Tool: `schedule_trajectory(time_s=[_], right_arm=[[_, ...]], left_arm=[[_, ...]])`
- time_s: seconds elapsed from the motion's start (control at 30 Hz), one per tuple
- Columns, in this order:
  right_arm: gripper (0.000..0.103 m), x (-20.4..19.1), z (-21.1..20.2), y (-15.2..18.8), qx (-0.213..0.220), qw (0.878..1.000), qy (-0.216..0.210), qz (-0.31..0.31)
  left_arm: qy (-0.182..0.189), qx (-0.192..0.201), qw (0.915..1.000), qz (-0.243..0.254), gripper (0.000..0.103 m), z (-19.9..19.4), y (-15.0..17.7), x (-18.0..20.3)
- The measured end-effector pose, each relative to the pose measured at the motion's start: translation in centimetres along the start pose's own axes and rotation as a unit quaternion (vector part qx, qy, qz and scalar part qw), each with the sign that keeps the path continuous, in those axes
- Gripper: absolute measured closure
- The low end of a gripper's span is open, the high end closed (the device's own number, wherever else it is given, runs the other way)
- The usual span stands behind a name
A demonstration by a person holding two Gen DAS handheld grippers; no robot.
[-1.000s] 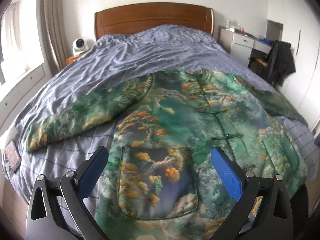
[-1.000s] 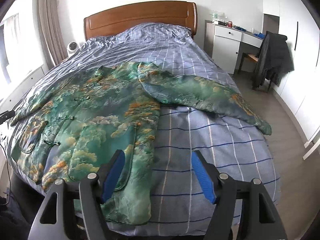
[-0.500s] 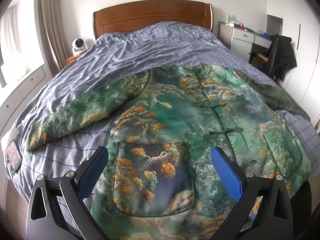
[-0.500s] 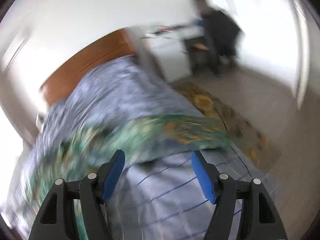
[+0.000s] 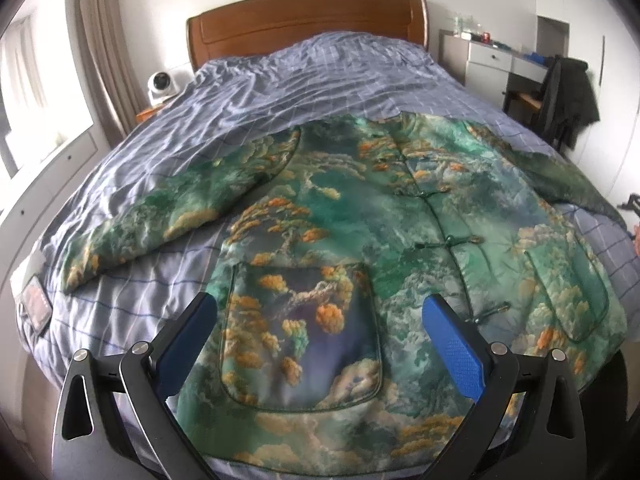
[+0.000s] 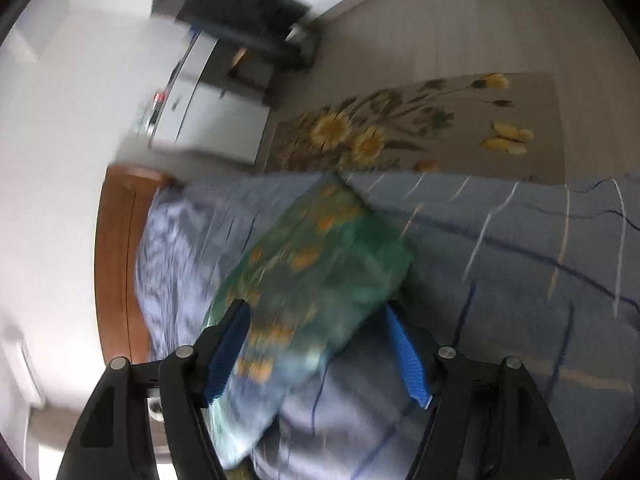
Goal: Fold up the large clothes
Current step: 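Grasp the sleeve cuff with the right tool and fold it across the jacket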
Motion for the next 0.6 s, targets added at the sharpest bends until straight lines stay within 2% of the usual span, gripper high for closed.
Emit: schedule_trajectory(time_s=[0.03,0.07,0.13,0.2,0.3,0.4,0.43,0.5,0.53,0.6], right_arm=[[0.067,0.4,0.3,-0.5,0.004,1.0,0.005,0.004],[0.087,0.5,0.6,-0.6,0.006,1.0,0.013,0.003],[0.091,0.1,0.3,-0.9,0.018,1.0,0.02,-0.012],[0.093,-1.8,-1.1,-0.7,0.041,0.997,0.032,-0.06],[0.094,-6.6,-3.5,0.5,0.071,0.984,0.047,-0.159],[0.094,-12.6,-6.1,3.4,0.089,0.96,0.047,-0.263],[0.094,-15.3,-7.1,5.3,0.094,0.945,0.045,-0.309],[0.094,-18.4,-8.1,8.1,0.095,0.925,0.041,-0.366],[0.094,-20.6,-8.6,10.7,0.093,0.907,0.037,-0.41],[0.094,-23.2,-8.6,14.4,0.084,0.881,0.033,-0.464]], left_arm=[[-0.004,-0.002,1.0,-0.002,0.001,0.1,0.3,-0.2],[-0.007,-0.004,1.0,-0.004,0.001,0.1,0.5,-0.4],[-0.012,-0.009,0.9998,-0.01,0.001,0.4,0.8,-0.9],[-0.009,-0.014,0.9996,-0.021,0.001,0.8,0.7,-1.4],[0.001,-0.015,0.9993,-0.034,0.001,1.3,0.0,-1.6],[0.006,-0.01,0.9991,-0.041,0.001,1.5,-0.7,-1.4],[0.007,-0.009,0.999,-0.043,0.001,1.6,-0.8,-1.3],[0.012,-0.007,0.9988,-0.046,0.001,1.6,-0.9,-1.2],[0.014,-0.006,0.9988,-0.047,0.001,1.6,-0.8,-1.2],[0.015,-0.006,0.9987,-0.049,0.001,1.6,-0.6,-1.2]])
Point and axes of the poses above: each gripper's, at about its wrist camera, not at the fingertips, and z roughly the way its jaws point, x to its right, y to its underside, the point moved 8 cm from there along z, roughly the way its jaws point, and after that the axes turned 14 degrees about -x, right-handed, at the moved point
